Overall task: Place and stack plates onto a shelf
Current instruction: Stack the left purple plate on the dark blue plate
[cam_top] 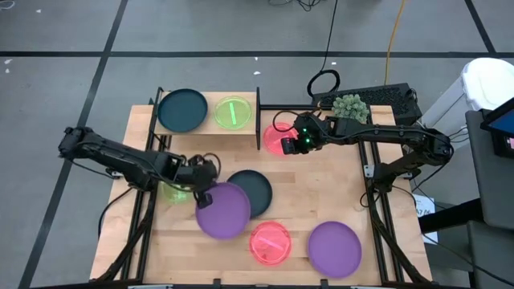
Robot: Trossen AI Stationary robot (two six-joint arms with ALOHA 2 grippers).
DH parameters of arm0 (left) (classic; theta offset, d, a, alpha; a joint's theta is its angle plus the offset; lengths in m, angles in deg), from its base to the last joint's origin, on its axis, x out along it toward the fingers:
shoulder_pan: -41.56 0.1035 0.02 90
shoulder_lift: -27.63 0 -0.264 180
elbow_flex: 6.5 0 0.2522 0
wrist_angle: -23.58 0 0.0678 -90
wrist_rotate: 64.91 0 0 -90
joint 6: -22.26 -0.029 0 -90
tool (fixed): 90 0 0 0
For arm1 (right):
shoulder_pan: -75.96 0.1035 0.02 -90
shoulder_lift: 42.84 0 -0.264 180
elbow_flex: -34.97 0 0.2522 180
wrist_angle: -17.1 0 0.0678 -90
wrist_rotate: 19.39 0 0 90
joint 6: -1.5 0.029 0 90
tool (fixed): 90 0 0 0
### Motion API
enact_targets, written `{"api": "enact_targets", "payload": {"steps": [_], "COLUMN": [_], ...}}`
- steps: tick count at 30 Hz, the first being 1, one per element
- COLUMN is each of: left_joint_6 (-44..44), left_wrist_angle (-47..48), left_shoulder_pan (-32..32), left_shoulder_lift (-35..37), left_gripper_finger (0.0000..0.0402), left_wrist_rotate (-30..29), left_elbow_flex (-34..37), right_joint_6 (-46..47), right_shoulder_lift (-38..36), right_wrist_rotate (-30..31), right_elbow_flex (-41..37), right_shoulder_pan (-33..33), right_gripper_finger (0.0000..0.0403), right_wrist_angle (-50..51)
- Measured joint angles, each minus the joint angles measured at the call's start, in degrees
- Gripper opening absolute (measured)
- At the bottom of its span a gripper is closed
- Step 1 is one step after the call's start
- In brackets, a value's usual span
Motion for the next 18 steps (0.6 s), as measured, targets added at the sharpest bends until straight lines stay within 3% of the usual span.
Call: {"api": "enact_targets", "payload": {"steps": [9,18], "left_joint_6": [9.2,7.2], "left_wrist_angle": [3.9,4.4], "left_shoulder_pan": [5.5,14.2], "left_shoulder_lift": [8.9,15.6], "left_gripper_finger": [0.0009,0.0009], "left_wrist_rotate": [-8.6,-10.4], "left_elbow_flex": [-0.5,-0.5], "right_joint_6": [0.2,1.5], "right_shoulder_lift": [0.0,0.0], "right_wrist_rotate": [0.1,0.0], "right_elbow_flex": [0.0,0.0], "right_shoulder_pan": [0.0,0.0], "right_gripper_finger": [0.0043,0.0043], "right_wrist_angle": [-0.1,-0.1]}}
